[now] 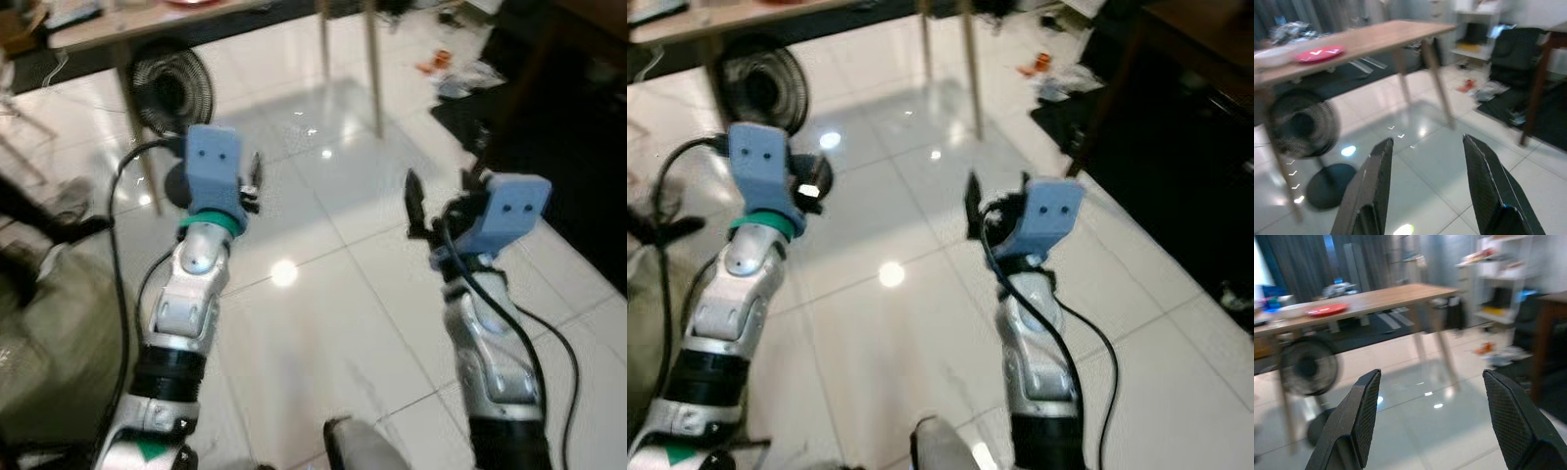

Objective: Setting the table

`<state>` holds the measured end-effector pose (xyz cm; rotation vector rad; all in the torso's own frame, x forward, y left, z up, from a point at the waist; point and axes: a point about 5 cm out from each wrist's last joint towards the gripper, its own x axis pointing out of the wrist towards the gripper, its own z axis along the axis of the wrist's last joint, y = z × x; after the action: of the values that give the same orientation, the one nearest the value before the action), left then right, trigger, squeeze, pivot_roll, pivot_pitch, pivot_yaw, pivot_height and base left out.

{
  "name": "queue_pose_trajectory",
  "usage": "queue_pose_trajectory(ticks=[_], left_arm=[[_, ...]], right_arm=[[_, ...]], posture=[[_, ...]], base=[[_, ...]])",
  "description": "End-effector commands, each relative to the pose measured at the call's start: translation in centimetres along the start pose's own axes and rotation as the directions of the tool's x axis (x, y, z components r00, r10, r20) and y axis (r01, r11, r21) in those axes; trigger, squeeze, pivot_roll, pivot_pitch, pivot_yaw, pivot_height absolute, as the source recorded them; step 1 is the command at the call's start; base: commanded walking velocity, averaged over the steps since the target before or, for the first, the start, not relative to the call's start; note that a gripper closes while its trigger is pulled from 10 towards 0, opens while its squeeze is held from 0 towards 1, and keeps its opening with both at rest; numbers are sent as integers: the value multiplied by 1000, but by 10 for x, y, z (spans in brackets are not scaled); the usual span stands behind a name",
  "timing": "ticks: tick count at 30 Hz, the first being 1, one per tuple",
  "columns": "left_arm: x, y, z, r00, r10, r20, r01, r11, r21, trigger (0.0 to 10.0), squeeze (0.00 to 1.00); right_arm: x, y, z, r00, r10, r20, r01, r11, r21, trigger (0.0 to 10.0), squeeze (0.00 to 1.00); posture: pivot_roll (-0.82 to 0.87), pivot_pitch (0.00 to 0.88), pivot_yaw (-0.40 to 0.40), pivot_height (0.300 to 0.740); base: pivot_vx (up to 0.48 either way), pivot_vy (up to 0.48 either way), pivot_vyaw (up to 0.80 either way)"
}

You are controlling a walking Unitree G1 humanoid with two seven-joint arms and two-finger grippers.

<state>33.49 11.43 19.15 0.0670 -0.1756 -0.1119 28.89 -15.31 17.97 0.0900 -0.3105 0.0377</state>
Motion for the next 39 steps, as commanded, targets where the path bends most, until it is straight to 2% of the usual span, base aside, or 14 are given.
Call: queue_pose_trajectory(ticks=[1, 28, 36, 39], left_arm=[[-1, 4, -5, 1000, 14, -24, -14, 1000, 12, 10000, 0], [2, 5, -1, 999, 36, -17, -36, 999, 24, 10000, 0], [7, 18, -4, 987, 159, -32, -155, 984, 89, 10000, 0], [7, 19, -4, 986, 166, -35, -162, 982, 92, 10000, 0]], right_arm=[[-2, 3, -5, 1000, 4, -26, -4, 1000, 23, 10000, 0], [-1, 4, -5, 1000, 3, -24, -3, 1000, 23, 10000, 0], [-1, 8, -3, 1000, 29, -7, -29, 1000, 5, 10000, 0], [-1, 9, -3, 999, 32, -6, -32, 999, 5, 10000, 0]], posture=[[-110, 9, 103, 740], [-108, 15, 102, 740], [-109, 13, 102, 740], [-109, 13, 102, 740]], base=[[0, 0, -800], [0, 0, -800], [365, 0, -56], [480, 0, 0]])
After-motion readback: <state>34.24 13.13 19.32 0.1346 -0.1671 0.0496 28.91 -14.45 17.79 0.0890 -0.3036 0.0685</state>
